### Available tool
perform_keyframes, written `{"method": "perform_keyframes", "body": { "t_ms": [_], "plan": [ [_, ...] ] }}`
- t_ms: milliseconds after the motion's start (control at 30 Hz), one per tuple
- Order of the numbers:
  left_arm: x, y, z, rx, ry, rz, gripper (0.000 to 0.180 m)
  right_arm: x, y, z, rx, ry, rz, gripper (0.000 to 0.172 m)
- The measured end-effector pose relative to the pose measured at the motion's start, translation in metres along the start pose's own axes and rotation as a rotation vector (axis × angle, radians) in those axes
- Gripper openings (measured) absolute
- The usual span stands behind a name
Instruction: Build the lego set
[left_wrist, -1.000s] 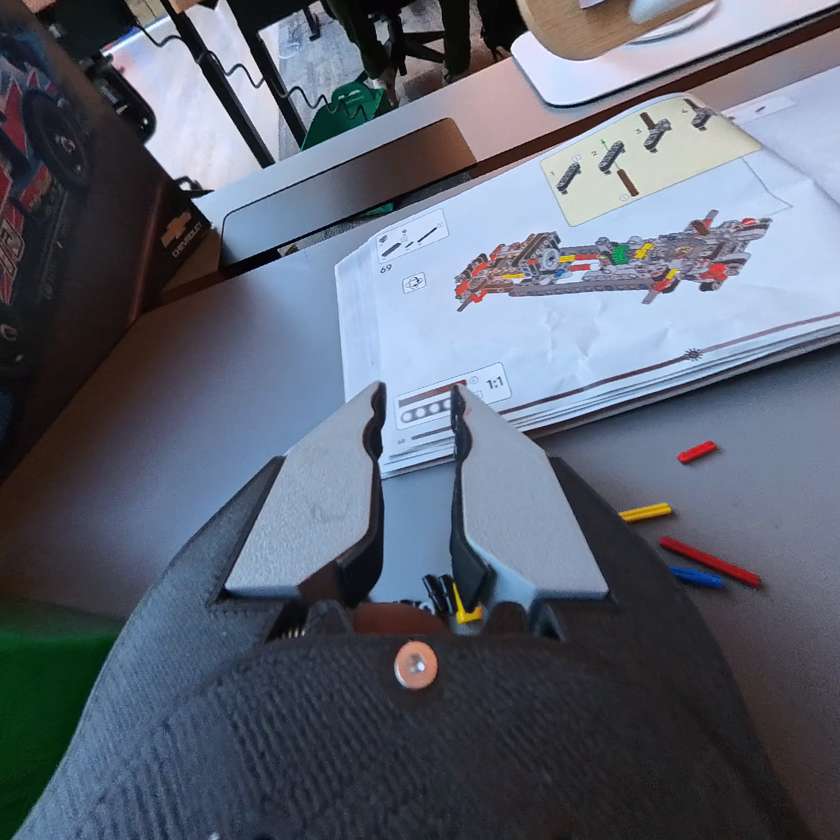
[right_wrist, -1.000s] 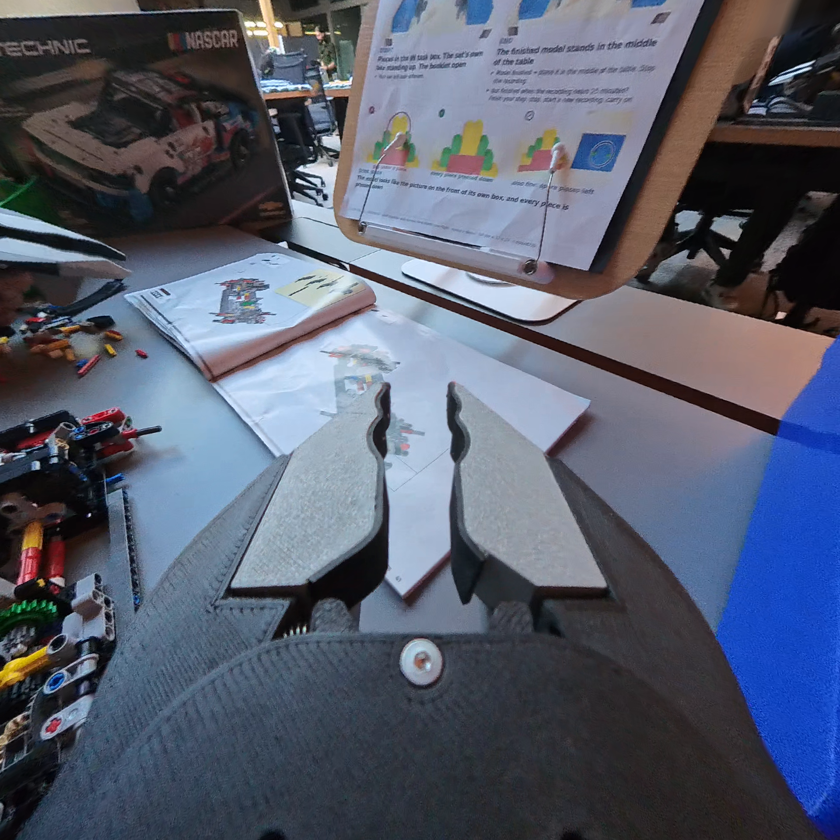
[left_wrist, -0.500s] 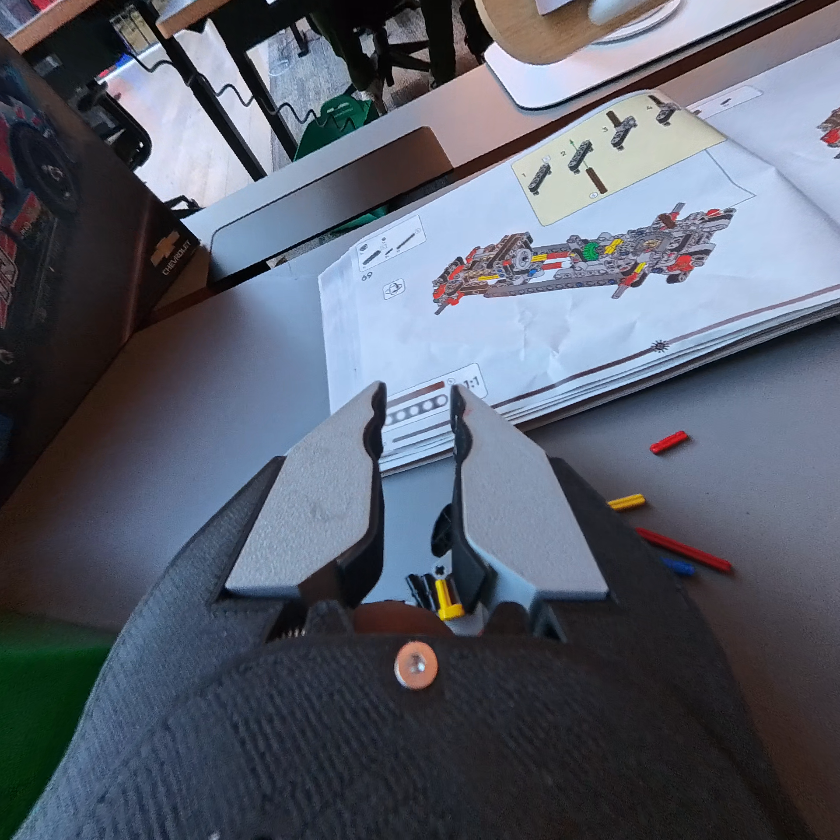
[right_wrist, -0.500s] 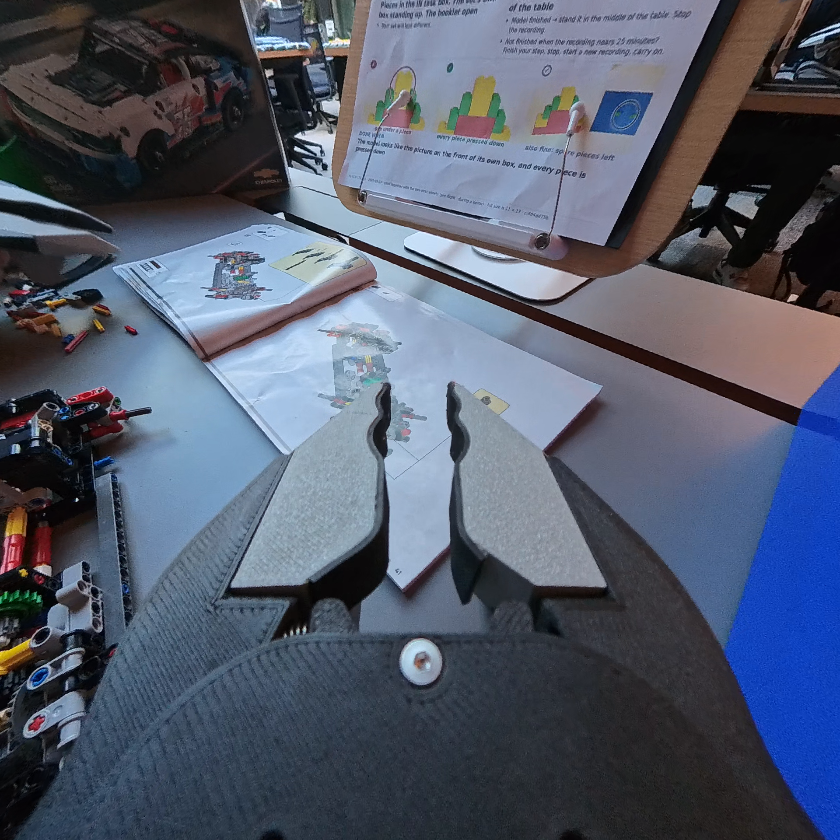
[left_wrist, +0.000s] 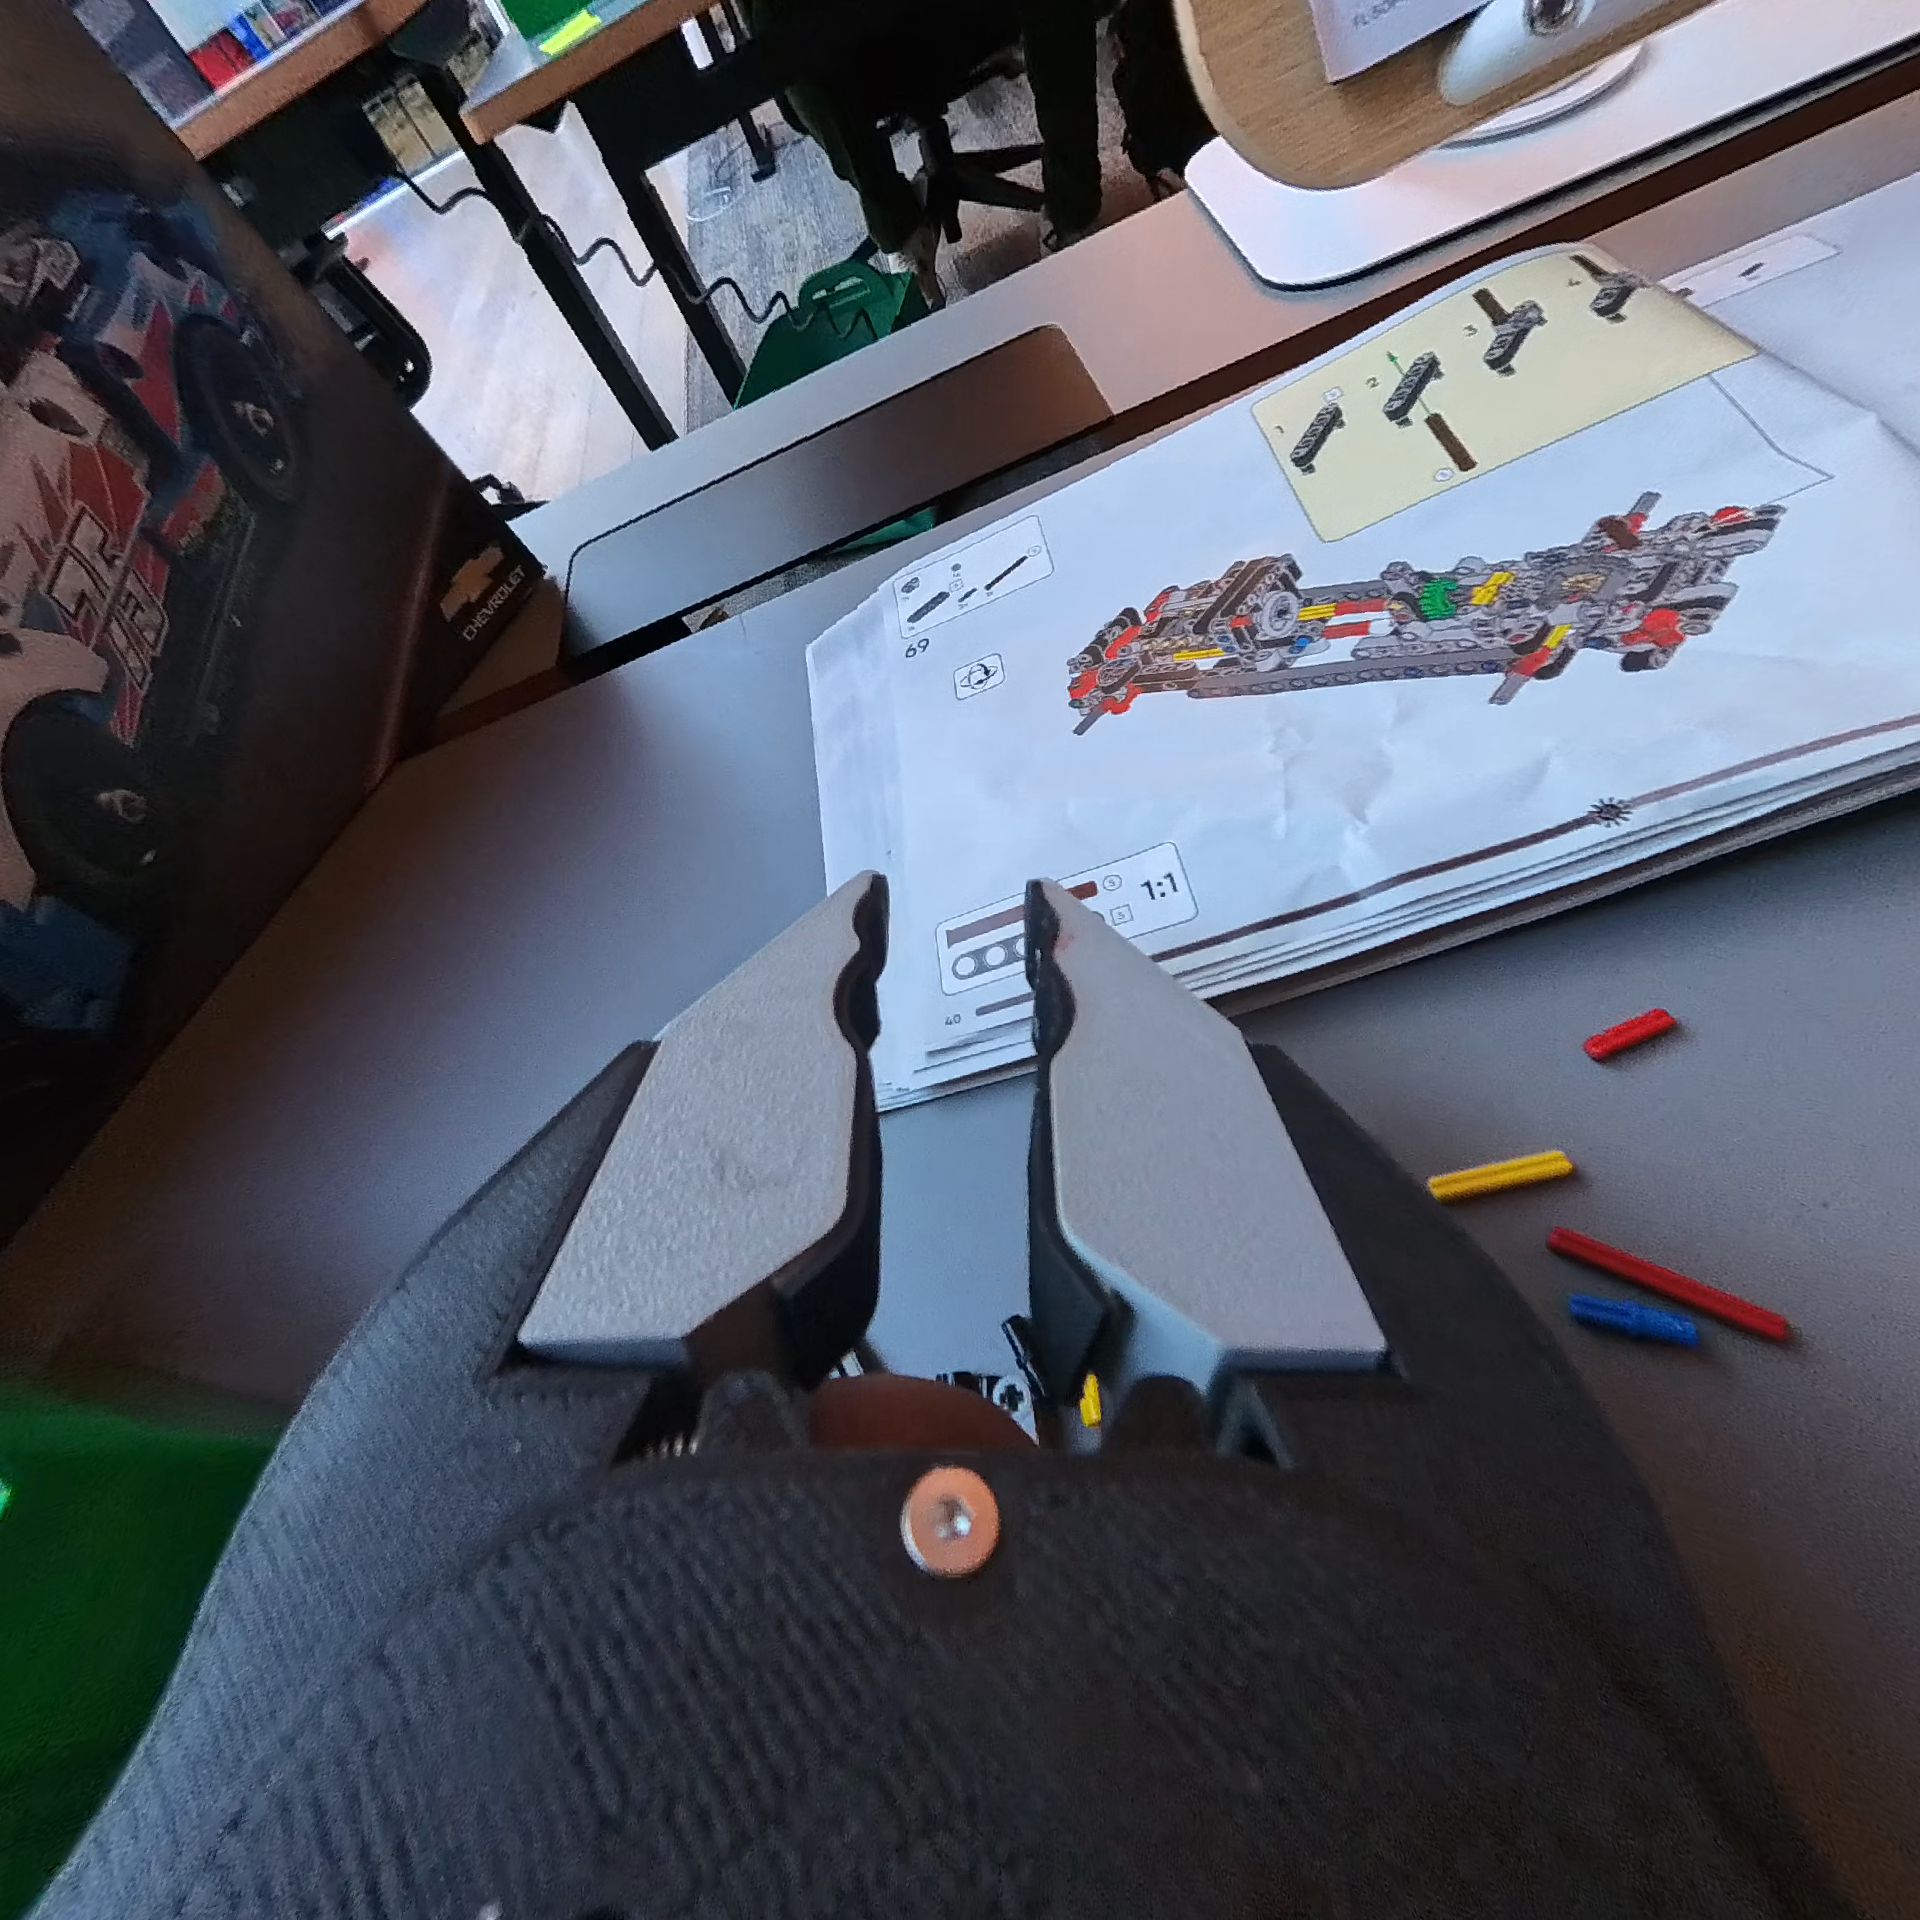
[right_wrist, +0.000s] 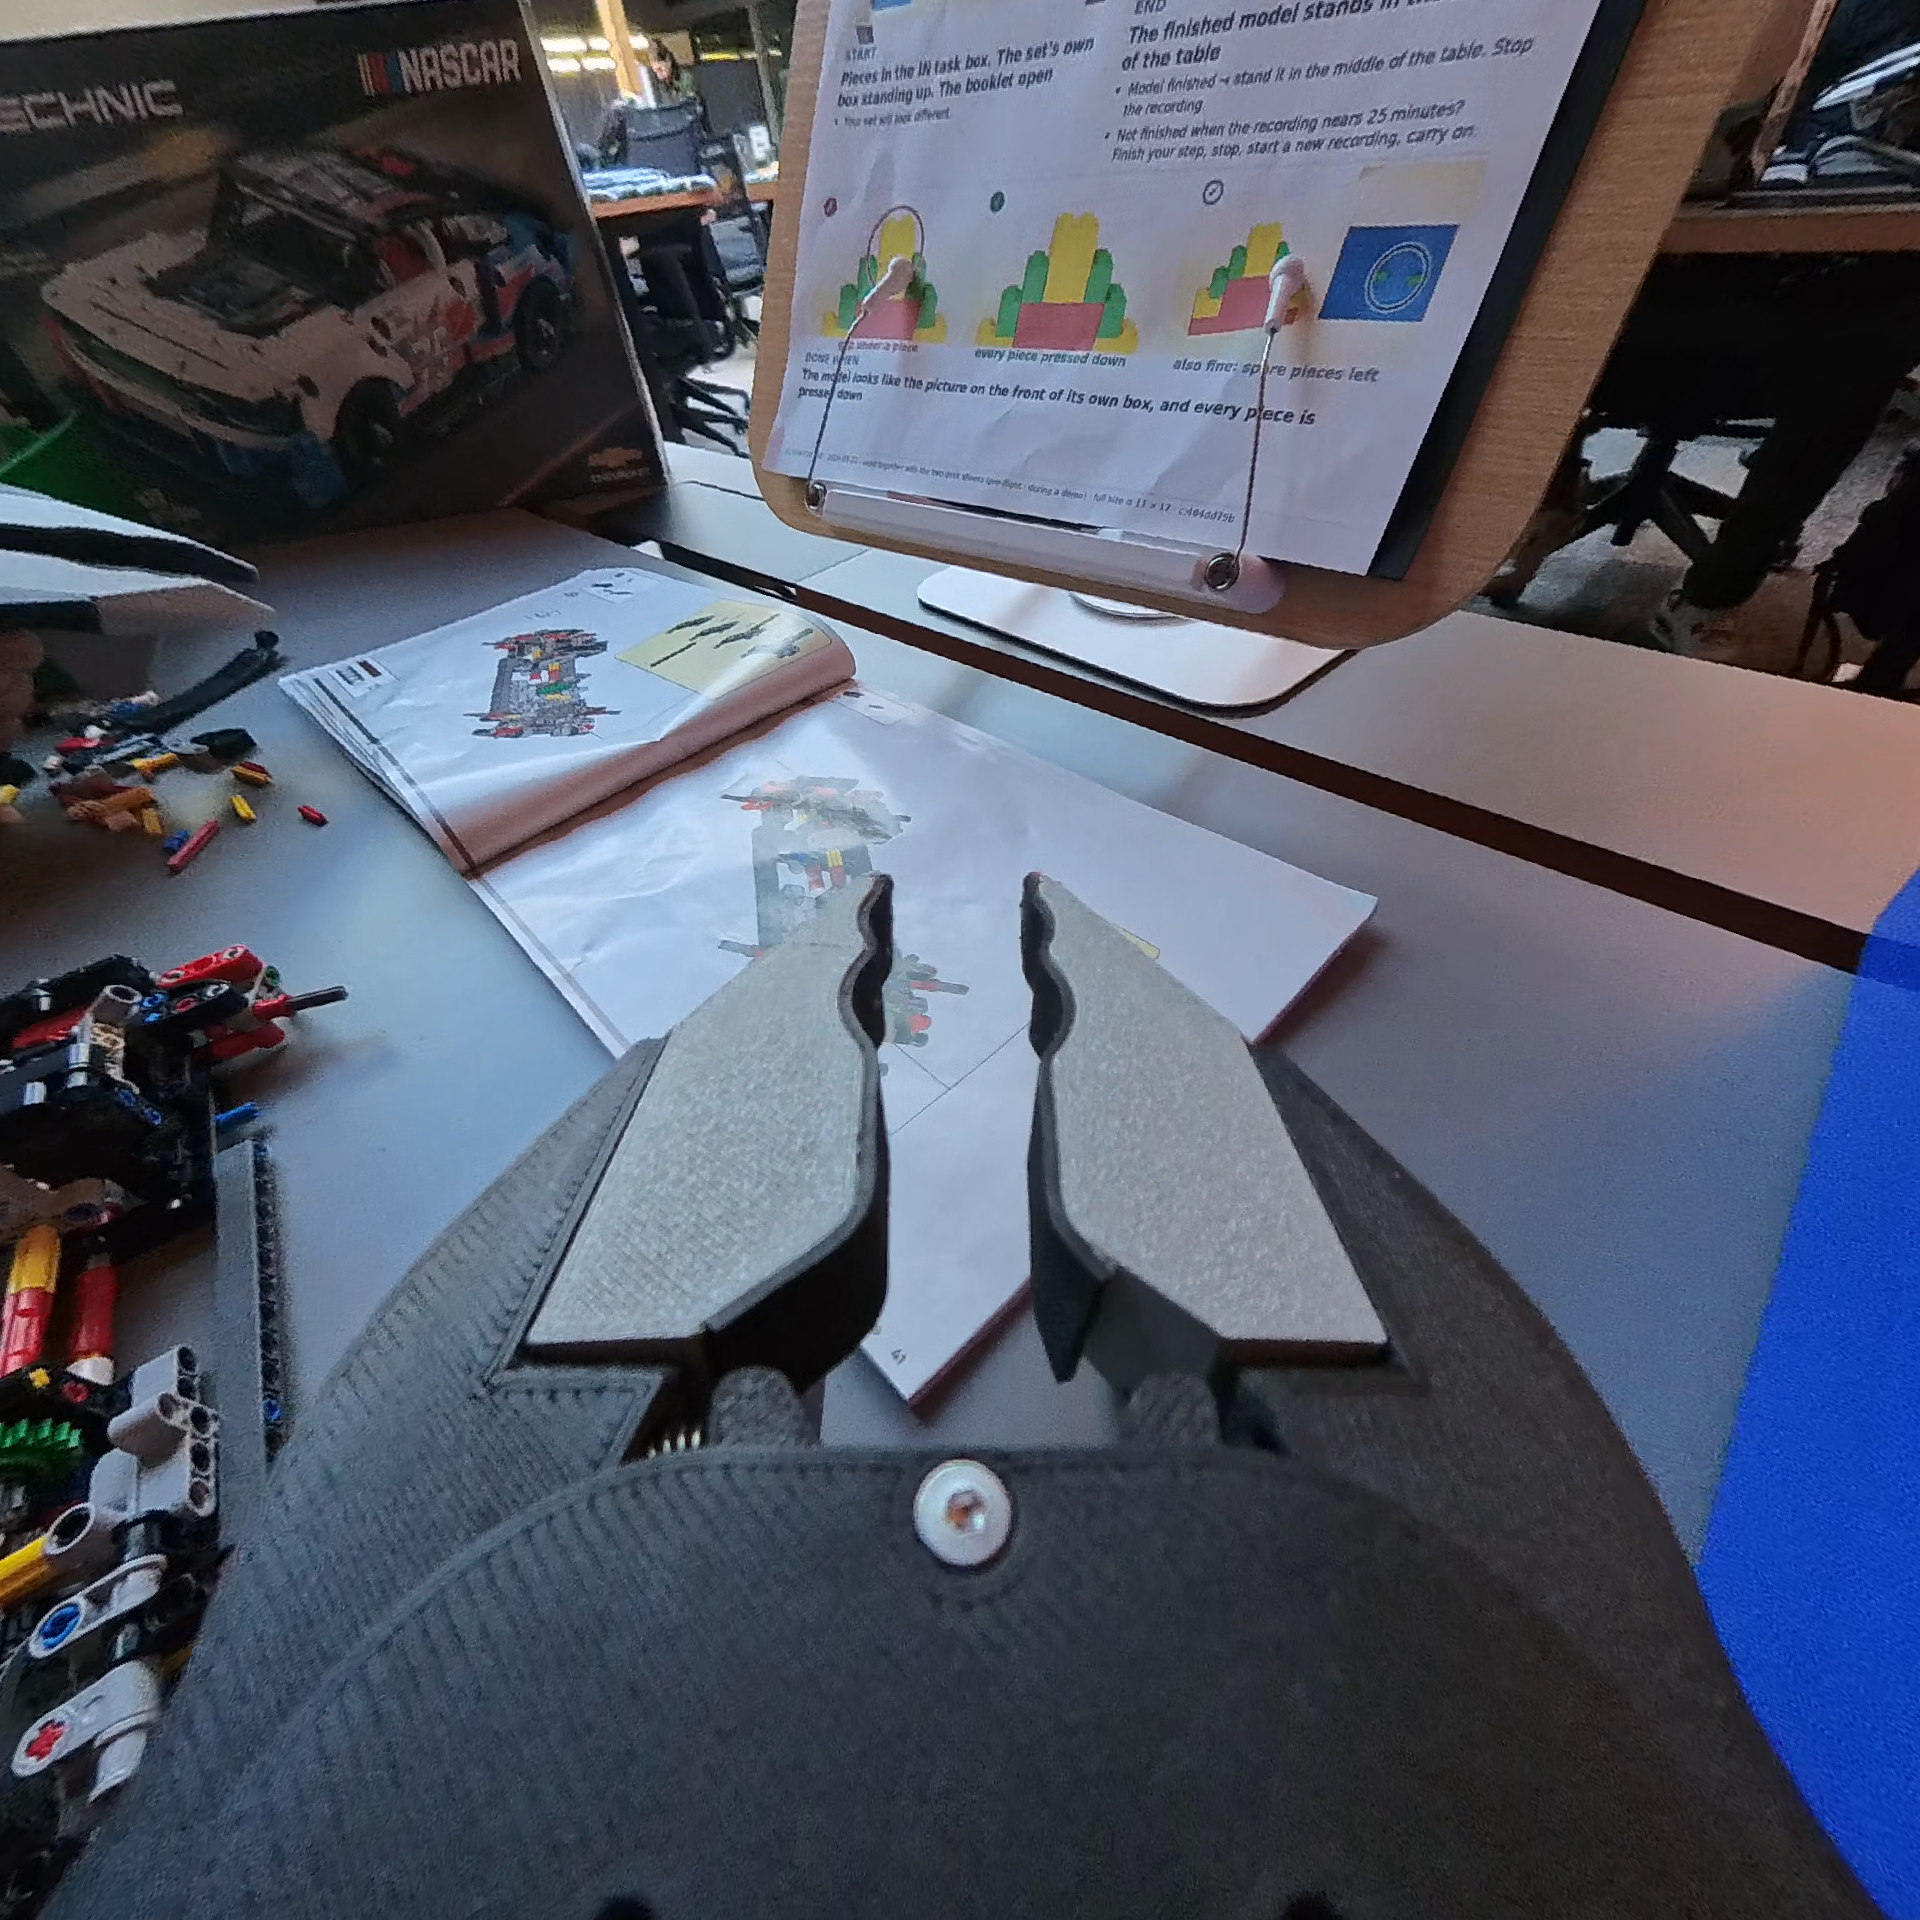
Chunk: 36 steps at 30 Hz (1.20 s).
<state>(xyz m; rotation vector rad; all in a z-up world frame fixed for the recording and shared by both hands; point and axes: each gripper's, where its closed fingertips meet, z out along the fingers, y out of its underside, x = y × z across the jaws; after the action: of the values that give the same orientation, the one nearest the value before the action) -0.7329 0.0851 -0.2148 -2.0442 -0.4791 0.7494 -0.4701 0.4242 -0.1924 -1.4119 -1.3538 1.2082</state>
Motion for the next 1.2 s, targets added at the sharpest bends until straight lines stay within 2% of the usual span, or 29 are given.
{"method": "perform_keyframes", "body": {
  "t_ms": [300, 633, 867, 933, 1033, 1133, 1200],
  "plan": [
    [0.003, 0.005, 0.005, -0.010, -0.036, 0.064, 0.023, -0.001, 0.000, -0.001, 0.019, -0.047, 0.066, 0.023],
    [0.004, 0.006, 0.006, -0.011, -0.025, 0.042, 0.022, -0.001, 0.001, 0.000, 0.015, -0.057, 0.080, 0.023],
    [0.030, -0.006, -0.002, 0.046, 0.089, 0.070, 0.034, 0.001, 0.015, 0.004, -0.085, -0.039, 0.090, 0.033],
    [0.055, -0.013, -0.008, 0.033, 0.214, 0.035, 0.043, -0.002, 0.025, 0.007, -0.157, -0.053, 0.103, 0.040],
    [0.121, -0.021, -0.019, -0.096, 0.470, 0.116, 0.079, -0.005, 0.041, 0.006, -0.269, -0.045, 0.090, 0.053],
    [0.174, -0.051, -0.021, -0.115, 0.561, 0.238, 0.080, -0.001, 0.037, -0.001, -0.270, 0.009, 0.025, 0.055],
    [0.213, -0.067, -0.018, -0.216, 0.632, 0.268, 0.089, 0.003, 0.029, -0.006, -0.232, 0.039, 0.003, 0.053]
  ]
}}
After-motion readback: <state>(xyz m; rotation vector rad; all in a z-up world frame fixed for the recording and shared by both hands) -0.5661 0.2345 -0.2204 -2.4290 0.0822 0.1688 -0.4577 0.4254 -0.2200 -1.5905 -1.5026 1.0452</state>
